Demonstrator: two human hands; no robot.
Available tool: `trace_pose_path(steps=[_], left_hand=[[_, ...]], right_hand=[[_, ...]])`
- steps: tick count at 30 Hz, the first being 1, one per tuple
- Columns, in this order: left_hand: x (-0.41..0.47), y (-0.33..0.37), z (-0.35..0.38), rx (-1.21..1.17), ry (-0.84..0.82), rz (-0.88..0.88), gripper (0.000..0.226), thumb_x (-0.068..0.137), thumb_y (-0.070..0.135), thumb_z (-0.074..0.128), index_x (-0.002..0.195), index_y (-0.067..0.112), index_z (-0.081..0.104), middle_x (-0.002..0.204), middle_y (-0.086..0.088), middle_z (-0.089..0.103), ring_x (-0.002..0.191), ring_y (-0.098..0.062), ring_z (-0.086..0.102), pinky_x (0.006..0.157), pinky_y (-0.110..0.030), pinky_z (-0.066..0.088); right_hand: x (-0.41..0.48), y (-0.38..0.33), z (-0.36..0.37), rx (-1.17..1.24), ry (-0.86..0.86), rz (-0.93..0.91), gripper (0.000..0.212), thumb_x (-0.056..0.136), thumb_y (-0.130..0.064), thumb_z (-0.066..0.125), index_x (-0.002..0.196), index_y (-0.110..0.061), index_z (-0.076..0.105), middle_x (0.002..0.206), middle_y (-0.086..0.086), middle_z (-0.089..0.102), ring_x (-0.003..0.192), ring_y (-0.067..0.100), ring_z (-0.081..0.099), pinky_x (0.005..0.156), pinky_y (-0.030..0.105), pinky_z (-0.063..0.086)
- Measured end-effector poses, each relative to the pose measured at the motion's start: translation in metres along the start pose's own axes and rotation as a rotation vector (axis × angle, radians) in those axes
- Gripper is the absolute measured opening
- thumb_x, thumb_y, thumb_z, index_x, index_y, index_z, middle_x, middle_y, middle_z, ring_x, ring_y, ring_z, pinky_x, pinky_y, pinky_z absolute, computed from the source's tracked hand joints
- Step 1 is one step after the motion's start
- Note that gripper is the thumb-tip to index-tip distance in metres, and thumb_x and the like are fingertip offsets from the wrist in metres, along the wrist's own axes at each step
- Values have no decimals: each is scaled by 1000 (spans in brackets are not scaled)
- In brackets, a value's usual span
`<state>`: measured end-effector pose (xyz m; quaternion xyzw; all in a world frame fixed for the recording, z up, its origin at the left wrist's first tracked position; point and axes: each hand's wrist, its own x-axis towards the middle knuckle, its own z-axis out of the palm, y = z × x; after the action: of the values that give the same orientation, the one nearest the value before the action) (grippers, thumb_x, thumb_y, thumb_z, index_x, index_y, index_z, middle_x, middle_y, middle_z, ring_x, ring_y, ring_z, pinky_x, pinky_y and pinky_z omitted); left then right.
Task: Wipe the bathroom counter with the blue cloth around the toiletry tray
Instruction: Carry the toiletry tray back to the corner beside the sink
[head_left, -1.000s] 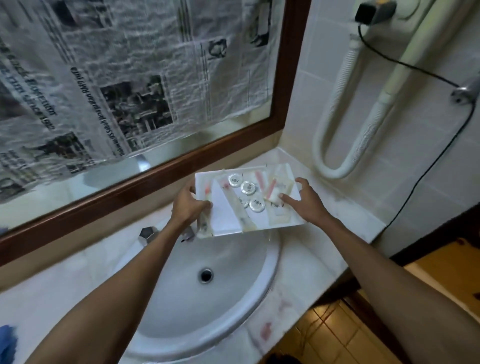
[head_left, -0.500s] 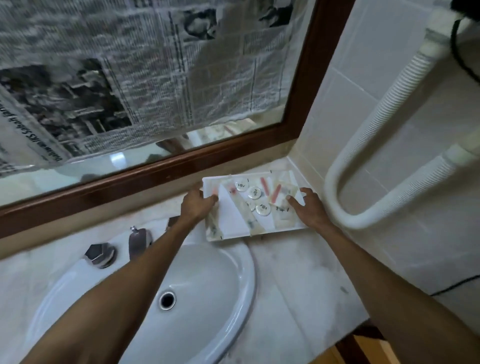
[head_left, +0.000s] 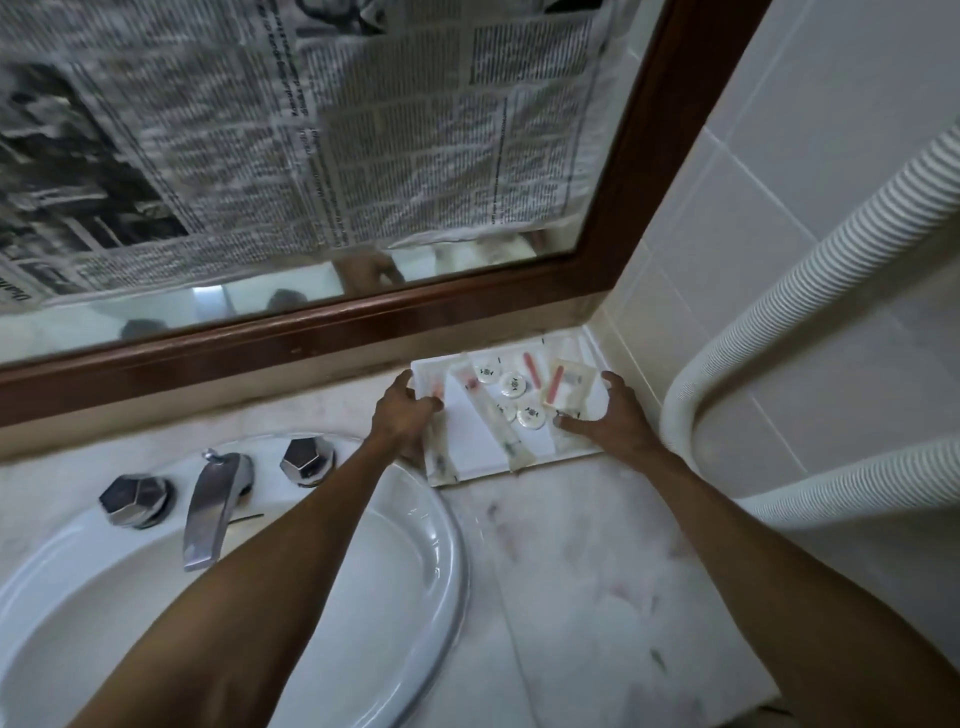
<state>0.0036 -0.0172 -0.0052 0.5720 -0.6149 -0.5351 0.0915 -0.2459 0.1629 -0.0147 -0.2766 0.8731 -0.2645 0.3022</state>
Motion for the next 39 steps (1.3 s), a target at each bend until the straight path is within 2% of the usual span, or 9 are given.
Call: trace_pose_path(steps=[4,9,12,18,24,29,32,36,39], left_hand=[[8,2,11,-40,13,-53,76,86,25,72,153,19,36,114,-4,62,120,-28,58,94,-30,41],[11,3,20,-48,17,-76,79,82,28,73,152,20,37,132,-9,62,119,-31,58,104,-41,46],[12,9,23,-80,17,-72,80,81,27,73,152,19,37,130,-4,58,121,-30,57,102,-37,46],[18,18,30,-132,-2,-68,75,85,23,72,151,12,37,147,-10,51,123,-30,54,98,-34,43],[24,17,31,-179,-33,-113,81,85,24,72,154,11,32,153,-10,44,129,-31,50,102,-37,46],[27,18,30,-194,-47,-137,82,85,24,73,154,10,31,148,-6,47,116,-28,57,88,-34,51],[26,17,27,-181,-60,-128,77,87,23,72,153,8,34,140,-6,53,107,-29,60,80,-32,49],[16,14,18,-12,-68,-29,74,91,27,67,154,10,33,152,-14,47,132,-34,51,107,-41,46],[-2,11,0,136,-48,89,69,95,28,62,156,17,31,154,-9,45,134,-30,51,109,-35,42]], right_hand=[[6,4,-11,-98,-98,-45,151,25,-67,91,151,-28,19,144,7,40,137,24,38,112,43,38],[7,6,-14,-217,-168,-101,156,31,-55,96,156,-24,7,150,11,29,143,27,27,117,42,30],[15,10,-11,-296,-200,-102,161,34,-52,96,158,-19,-3,156,14,18,147,30,16,120,41,21],[27,17,-10,-300,-67,-154,136,40,-31,98,153,-13,24,143,14,40,133,31,40,109,41,38],[55,46,-3,-219,-12,-165,125,27,-48,88,139,-18,42,132,2,57,120,22,55,97,43,51],[22,7,-13,-148,27,-113,118,48,-16,97,149,-8,36,147,12,46,136,30,44,110,37,39],[20,5,-13,-147,45,-96,118,52,-11,97,151,-7,32,151,15,42,140,28,39,112,34,33],[15,-5,-11,-201,64,-70,112,56,-10,94,150,-5,33,148,18,44,138,31,42,111,34,34],[8,-30,-6,-258,21,-18,110,57,-19,92,150,-10,32,144,17,48,134,33,45,108,39,41]])
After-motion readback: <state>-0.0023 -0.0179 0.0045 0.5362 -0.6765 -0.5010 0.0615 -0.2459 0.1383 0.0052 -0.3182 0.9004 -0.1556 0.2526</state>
